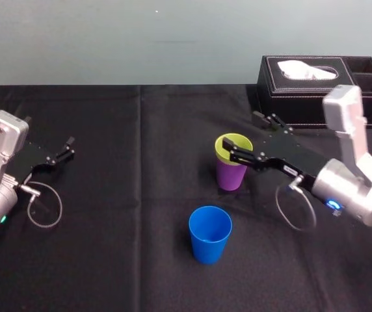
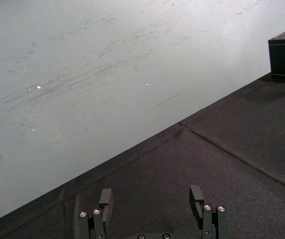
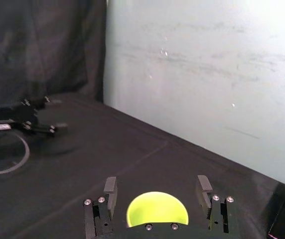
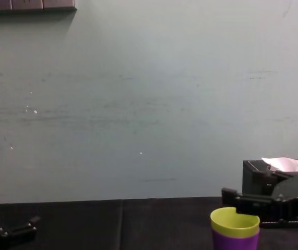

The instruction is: Stack the three plastic cups sequentially using one hand.

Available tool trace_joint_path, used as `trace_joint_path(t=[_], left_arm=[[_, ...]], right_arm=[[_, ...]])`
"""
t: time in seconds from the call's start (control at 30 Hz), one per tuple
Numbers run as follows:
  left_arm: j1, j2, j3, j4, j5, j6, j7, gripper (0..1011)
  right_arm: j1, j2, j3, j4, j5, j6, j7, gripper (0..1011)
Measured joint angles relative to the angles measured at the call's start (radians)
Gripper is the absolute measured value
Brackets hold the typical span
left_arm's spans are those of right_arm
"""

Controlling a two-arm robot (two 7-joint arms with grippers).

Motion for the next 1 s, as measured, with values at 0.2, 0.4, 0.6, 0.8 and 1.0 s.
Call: trace_joint_path(t=[0.2, 0.4, 0.6, 0.8, 1.0], left_arm=[[0.000, 0.000, 0.000, 0.000, 0.000, 0.000, 0.000, 1011], [0.000, 0.000, 0.000, 0.000, 0.000, 0.000, 0.000, 1011], [0.000, 0.000, 0.000, 0.000, 0.000, 0.000, 0.000, 1011], [0.000, 0.000, 0.000, 0.000, 0.000, 0.000, 0.000, 1011], [0.000, 0.000, 0.000, 0.000, 0.000, 0.000, 0.000, 1011]], right_arm=[[-0.091, 0.062, 0.036, -0.102, 0.062, -0.030, 0.044, 1002], [-0.184, 0.135, 0.061, -0.177, 0.126, -0.067, 0.106, 1002], [-0.269, 0.203, 0.071, -0.211, 0.156, -0.107, 0.154, 1002], [-0.313, 0.243, 0.062, -0.204, 0.159, -0.125, 0.181, 1003], [-0.315, 0.253, 0.033, -0.178, 0.154, -0.132, 0.208, 1002]])
